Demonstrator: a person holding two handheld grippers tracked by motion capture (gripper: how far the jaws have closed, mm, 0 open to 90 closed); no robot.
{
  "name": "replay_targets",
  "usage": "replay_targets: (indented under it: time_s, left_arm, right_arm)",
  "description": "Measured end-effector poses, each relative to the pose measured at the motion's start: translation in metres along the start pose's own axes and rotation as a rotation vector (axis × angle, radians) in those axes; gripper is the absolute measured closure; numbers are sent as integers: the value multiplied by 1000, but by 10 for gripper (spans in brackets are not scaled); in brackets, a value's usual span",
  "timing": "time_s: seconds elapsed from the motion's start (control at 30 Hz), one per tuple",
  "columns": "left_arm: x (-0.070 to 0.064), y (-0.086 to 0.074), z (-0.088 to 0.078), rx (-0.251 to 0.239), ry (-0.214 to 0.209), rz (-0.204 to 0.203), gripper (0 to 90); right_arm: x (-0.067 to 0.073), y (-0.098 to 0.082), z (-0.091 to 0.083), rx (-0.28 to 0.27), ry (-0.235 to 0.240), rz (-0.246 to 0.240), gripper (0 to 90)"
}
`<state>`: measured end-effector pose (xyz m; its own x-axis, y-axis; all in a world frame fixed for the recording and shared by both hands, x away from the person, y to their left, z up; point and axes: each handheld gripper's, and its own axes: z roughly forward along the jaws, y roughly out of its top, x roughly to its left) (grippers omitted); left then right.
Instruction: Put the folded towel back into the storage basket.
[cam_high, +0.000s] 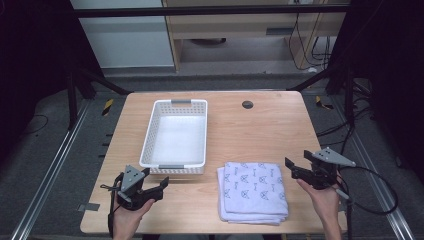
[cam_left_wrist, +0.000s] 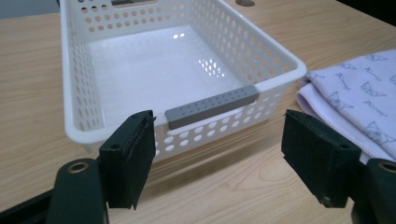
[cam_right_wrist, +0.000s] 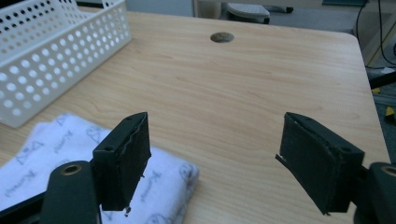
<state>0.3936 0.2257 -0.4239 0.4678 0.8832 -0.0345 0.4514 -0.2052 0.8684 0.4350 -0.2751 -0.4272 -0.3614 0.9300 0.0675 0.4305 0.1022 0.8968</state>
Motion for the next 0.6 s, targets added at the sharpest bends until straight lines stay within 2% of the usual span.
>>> replay_targets:
  time_s: [0.2, 0.3, 0.6]
  left_arm:
    - [-6, 9, 5, -12, -16, 2, 249]
    - [-12, 17, 8, -22, -28, 6, 248]
    - [-26, 32, 15, -43, -52, 16, 251]
  right_arm:
    - [4, 12, 0, -23, 5, 1, 226]
    - [6, 21, -1, -45, 5, 18, 219]
    - [15, 38, 3, -65, -9, -1, 225]
